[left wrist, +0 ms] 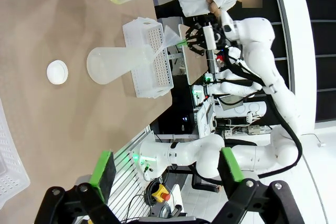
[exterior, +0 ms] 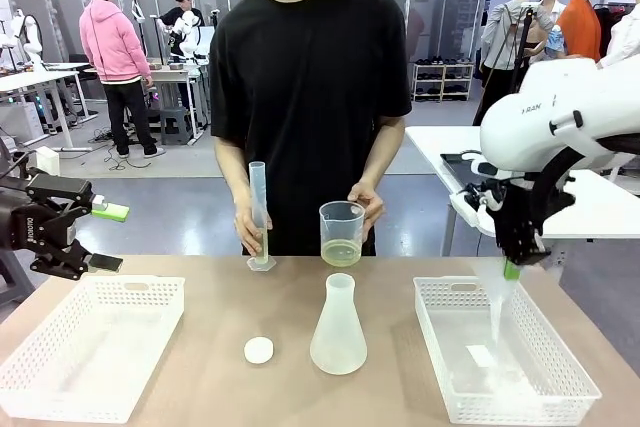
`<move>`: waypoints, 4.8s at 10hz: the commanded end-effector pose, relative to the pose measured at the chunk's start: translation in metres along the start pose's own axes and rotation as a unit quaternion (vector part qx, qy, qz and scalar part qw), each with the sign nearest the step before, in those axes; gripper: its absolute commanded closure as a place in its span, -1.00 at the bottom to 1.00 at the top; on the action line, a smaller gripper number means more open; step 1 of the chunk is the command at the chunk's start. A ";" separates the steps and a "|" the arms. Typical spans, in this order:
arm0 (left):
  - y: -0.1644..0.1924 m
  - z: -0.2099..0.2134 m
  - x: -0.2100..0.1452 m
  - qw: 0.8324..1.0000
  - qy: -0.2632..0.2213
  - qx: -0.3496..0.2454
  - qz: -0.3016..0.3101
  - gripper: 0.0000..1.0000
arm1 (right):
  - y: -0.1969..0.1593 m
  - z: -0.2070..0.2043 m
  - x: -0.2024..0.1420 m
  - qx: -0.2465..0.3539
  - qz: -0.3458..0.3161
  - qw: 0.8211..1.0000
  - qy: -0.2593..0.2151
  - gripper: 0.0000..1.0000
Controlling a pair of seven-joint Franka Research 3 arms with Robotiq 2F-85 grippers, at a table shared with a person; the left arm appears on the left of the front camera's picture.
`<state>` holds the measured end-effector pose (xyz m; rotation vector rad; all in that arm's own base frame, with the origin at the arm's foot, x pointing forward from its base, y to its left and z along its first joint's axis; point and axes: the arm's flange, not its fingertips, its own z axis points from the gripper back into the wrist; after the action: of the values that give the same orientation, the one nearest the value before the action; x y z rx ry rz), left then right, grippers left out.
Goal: Prepare the solutions needed for the experiment.
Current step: Pick up the Plastic Funnel and insert it into the Big flask.
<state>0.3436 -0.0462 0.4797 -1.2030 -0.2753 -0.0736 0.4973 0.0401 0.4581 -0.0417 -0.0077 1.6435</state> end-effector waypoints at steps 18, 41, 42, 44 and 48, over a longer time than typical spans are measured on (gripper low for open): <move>-0.002 -0.001 -0.001 1.000 -0.003 -0.012 -0.007 -1.00 | 0.098 0.129 0.120 -0.307 0.170 0.931 0.098 0.92; -0.002 -0.001 -0.001 1.000 -0.003 -0.012 -0.007 -1.00 | 0.133 0.114 0.231 -0.327 0.342 0.880 -0.034 0.92; -0.002 -0.001 -0.001 1.000 -0.003 -0.012 -0.007 -1.00 | 0.133 0.111 0.231 -0.325 0.341 0.881 -0.037 0.92; -0.002 -0.001 -0.001 1.000 -0.003 -0.012 -0.007 -1.00 | 0.132 0.102 0.231 -0.320 0.339 0.883 -0.045 0.92; -0.002 -0.001 -0.001 1.000 -0.003 -0.012 -0.007 -1.00 | 0.126 0.084 0.224 -0.319 0.326 0.888 -0.057 0.92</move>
<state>0.3436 -0.0461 0.4797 -1.2022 -0.2758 -0.0729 0.3482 0.2598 0.5403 -0.5119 -0.6528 2.2618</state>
